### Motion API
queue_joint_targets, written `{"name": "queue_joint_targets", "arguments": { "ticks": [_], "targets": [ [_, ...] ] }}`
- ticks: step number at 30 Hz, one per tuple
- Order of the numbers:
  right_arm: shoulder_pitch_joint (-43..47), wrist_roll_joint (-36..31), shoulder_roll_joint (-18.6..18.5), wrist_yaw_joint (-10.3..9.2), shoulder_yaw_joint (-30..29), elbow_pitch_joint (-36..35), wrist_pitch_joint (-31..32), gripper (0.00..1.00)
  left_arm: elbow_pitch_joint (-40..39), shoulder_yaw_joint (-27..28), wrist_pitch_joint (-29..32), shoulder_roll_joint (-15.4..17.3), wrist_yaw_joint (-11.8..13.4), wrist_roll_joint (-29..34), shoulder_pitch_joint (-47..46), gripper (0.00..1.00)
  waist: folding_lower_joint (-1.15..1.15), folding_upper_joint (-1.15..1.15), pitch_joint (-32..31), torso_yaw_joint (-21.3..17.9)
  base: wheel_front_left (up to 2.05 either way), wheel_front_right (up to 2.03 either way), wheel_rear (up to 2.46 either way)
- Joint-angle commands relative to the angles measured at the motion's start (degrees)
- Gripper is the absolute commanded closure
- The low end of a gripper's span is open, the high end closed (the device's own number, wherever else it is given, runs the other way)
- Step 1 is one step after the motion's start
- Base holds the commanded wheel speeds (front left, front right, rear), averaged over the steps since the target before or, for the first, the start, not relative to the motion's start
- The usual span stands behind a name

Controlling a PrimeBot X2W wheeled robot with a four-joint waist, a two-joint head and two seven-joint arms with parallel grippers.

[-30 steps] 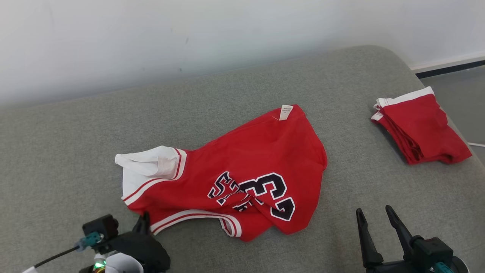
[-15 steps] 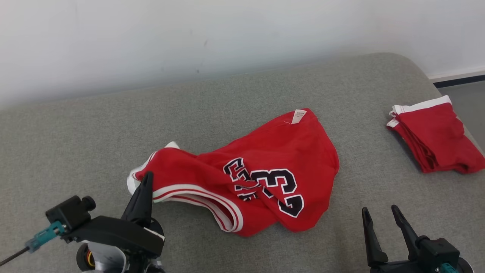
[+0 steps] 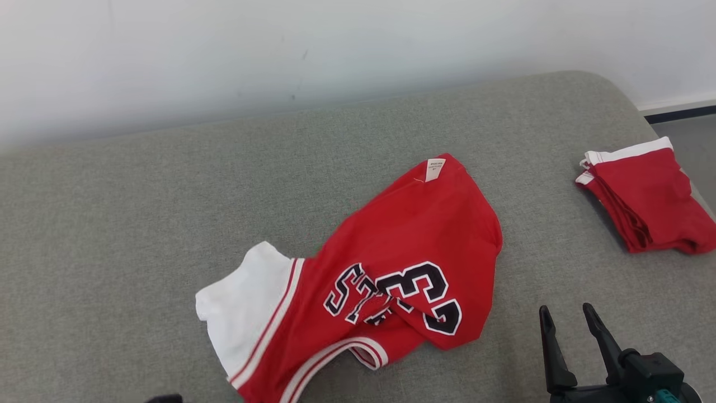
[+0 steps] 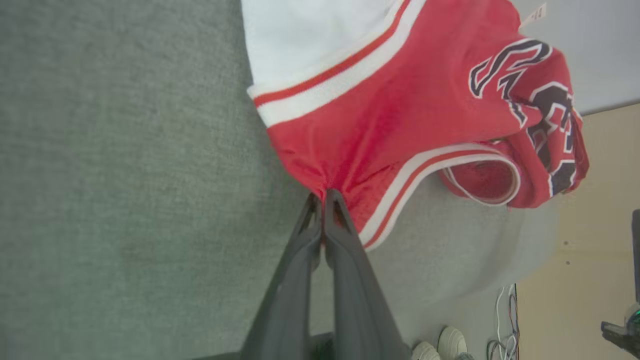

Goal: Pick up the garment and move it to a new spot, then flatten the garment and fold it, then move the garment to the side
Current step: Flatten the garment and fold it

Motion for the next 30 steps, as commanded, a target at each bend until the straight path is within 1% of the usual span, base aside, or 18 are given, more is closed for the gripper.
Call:
{"name": "queue_joint_targets", "arguments": {
  "ticks": [1, 5, 6, 7, 8, 11, 13, 15, 17, 19, 22, 26, 30],
  "targets": [
    [-0.17, 0.04, 0.03, -0.16, -0.19, 0.12, -0.19, 0.0, 0.19, -0.54, 0.46, 0.03, -0.02, -0.14, 0.9, 1.0, 0.0, 0.0, -0.08, 0.27, 0.0, 0.0, 0.0],
    [-0.71, -0.06, 0.05, -0.16, 0.32, 0.24, -0.02, 0.0, 1.85, -1.87, 0.71, -0.11, 0.11, 0.74, 1.85, 1.0, 0.0, 0.0, -0.31, 0.96, 0.0, 0.0, 0.0],
    [-0.7, -0.05, 0.05, -0.16, 0.44, 0.23, 0.06, 0.0, 2.26, -1.76, -0.06, -0.13, 0.35, 1.31, 1.56, 0.82, 0.0, 0.0, -0.37, 1.06, 0.0, 0.0, 0.0],
    [-0.62, -0.02, 0.04, -0.16, 0.5, 0.21, 0.13, 0.0, 2.97, -1.79, -0.58, -0.09, 0.45, 1.85, 1.24, 0.07, 0.0, 0.0, -0.42, 1.16, 0.0, 0.0, 0.0],
    [-0.57, 0.01, 0.04, -0.16, 0.58, 0.21, 0.18, 0.0, 3.78, -1.71, -1.31, 0.13, 0.76, 2.59, 0.96, 0.0, 0.0, 0.0, -0.49, 1.21, 0.0, 0.0, 0.0],
    [-0.35, 0.12, 0.05, -0.16, 0.89, 0.29, 0.21, 0.0, 5.98, -1.22, -3.43, 0.9, 1.63, 4.59, 0.26, 0.0, 0.0, 0.0, -0.76, 1.24, 0.0, 0.0, 0.0],
    [-0.2, 0.13, 0.04, -0.16, 0.88, 0.32, 0.28, 0.0, 7.18, -0.49, -4.62, 1.49, 2.73, 5.76, 0.31, 0.0, 0.0, 0.0, -0.96, 1.16, 0.0, 0.0, 0.0],
    [0.0, 0.12, 0.05, -0.16, 0.75, 0.29, 0.37, 0.0, 7.56, 1.02, -7.2, 2.35, 4.1, 7.25, -0.24, 0.0, 0.0, 0.0, -1.18, 1.08, 0.0, 0.0, 0.0],
    [0.2, 0.11, 0.05, -0.16, 0.52, 0.23, 0.39, 0.0, 7.19, 2.27, -10.28, 2.1, 4.85, 8.18, -1.21, 0.0, 0.0, 0.0, -1.38, 1.1, 0.0, 0.0, 0.0],
    [0.36, 0.1, 0.05, -0.16, 0.31, 0.13, 0.46, 0.0, 6.98, 3.37, -12.9, 1.94, 4.72, 8.64, -2.3, 0.0, 0.0, 0.0, -1.55, 1.15, 0.0, 0.0, 0.0],
    [0.56, 0.09, 0.06, -0.16, 0.19, -0.1, 0.59, 0.0, 7.87, 3.94, -14.79, 1.77, 3.71, 8.16, -5.07, 0.0, 0.0, 0.0, -1.58, 1.31, 0.0, 0.0, 0.0],
    [0.03, 0.13, 0.05, -0.16, 0.72, -0.4, 0.76, 0.0, 11.98, 3.43, -14.94, 2.6, 2.6, 8.89, -10.2, 0.0, 0.0, 0.0, -1.05, 1.16, 0.0, 0.0, 0.0],
    [-0.67, 0.29, 0.05, -0.16, 1.26, -0.81, 0.79, 0.0, 17.91, 2.48, -14.39, 3.79, 2.7, 10.53, -15.5, 0.0, 0.0, 0.0, -0.12, 0.29, 0.0, 0.0, 0.0]
  ]
}}
